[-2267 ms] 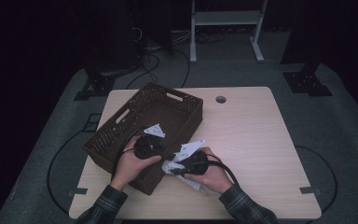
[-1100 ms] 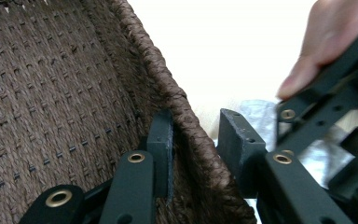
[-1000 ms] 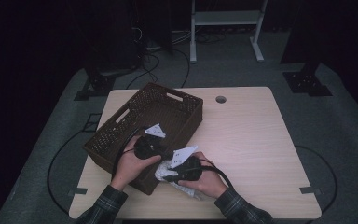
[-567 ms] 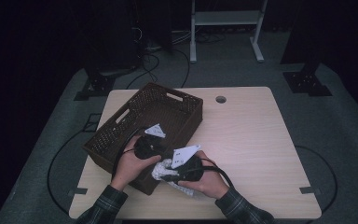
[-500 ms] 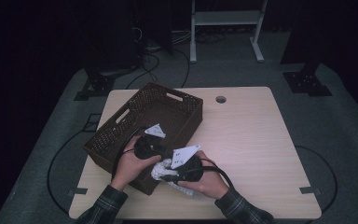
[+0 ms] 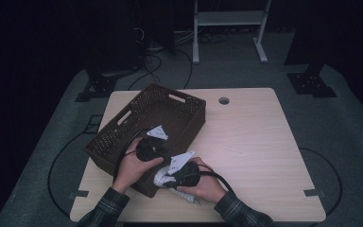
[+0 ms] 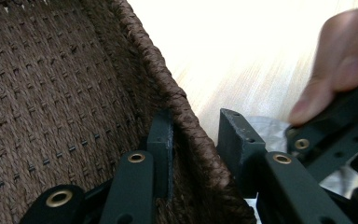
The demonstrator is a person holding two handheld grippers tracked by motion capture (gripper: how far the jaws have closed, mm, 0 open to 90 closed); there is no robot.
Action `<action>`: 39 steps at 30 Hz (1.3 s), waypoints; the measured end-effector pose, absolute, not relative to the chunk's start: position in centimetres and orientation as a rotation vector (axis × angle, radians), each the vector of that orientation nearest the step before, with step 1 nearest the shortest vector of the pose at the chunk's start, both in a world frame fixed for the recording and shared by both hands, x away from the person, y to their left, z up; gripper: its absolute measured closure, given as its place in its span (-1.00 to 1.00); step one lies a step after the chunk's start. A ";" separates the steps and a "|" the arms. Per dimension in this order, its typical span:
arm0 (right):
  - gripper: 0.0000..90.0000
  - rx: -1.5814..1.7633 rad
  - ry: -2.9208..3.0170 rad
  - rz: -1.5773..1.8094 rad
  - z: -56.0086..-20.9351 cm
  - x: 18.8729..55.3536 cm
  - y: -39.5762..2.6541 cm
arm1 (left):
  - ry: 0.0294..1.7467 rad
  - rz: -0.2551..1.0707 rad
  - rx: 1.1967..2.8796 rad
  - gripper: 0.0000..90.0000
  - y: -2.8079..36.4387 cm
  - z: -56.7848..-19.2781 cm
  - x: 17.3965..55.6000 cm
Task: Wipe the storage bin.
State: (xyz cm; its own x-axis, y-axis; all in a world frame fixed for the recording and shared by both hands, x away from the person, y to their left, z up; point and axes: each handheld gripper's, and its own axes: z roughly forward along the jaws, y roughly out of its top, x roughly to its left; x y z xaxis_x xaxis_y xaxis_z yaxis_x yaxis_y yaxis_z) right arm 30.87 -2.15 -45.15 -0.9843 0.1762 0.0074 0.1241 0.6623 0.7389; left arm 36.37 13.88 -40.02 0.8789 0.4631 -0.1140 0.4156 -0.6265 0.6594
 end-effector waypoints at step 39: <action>0.62 0.115 2.768 1.344 -42.1 28.1 -1.5 | 0.629 0.085 2.324 0.47 13.9 -40.1 36.4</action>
